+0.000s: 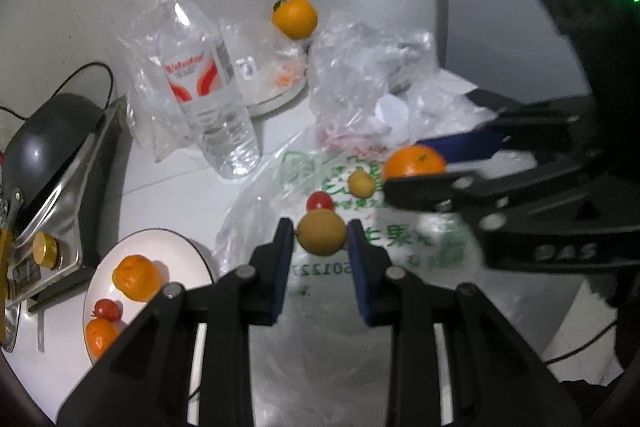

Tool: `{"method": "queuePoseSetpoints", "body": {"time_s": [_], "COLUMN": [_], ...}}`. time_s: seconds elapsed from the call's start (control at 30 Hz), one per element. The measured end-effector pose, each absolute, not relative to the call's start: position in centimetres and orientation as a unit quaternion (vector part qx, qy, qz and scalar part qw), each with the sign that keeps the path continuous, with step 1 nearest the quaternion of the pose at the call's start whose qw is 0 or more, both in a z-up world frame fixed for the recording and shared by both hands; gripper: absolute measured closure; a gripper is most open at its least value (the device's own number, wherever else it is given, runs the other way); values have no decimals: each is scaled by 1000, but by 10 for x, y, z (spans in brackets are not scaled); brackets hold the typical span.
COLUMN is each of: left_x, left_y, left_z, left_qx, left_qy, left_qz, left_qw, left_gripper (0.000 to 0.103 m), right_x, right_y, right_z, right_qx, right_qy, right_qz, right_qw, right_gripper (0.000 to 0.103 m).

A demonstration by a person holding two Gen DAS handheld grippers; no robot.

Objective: Organize fruits
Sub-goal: 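Carry the brown fruit with the left gripper while the right carries the mandarin to the plate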

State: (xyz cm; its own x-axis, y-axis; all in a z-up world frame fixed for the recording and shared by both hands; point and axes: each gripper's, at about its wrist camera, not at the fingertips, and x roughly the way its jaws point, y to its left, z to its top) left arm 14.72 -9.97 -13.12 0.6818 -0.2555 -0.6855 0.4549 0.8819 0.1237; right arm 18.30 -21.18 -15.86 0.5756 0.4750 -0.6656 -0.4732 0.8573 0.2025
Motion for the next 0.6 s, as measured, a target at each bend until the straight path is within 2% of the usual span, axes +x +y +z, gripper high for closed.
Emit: {"method": "queuePoseSetpoints", "body": {"time_s": [0.6], "left_x": [105], "left_y": [-54], "left_z": [-112], "left_qx": [118], "left_qy": [311], "left_qz": [-191], "left_qw": [923], "left_gripper": [75], "right_x": [148], "right_y": [-197], "right_z": [-132], "right_qx": [-18], "right_qy": [355], "right_qz": [225], "right_qw": [907], "right_gripper": [62]}}
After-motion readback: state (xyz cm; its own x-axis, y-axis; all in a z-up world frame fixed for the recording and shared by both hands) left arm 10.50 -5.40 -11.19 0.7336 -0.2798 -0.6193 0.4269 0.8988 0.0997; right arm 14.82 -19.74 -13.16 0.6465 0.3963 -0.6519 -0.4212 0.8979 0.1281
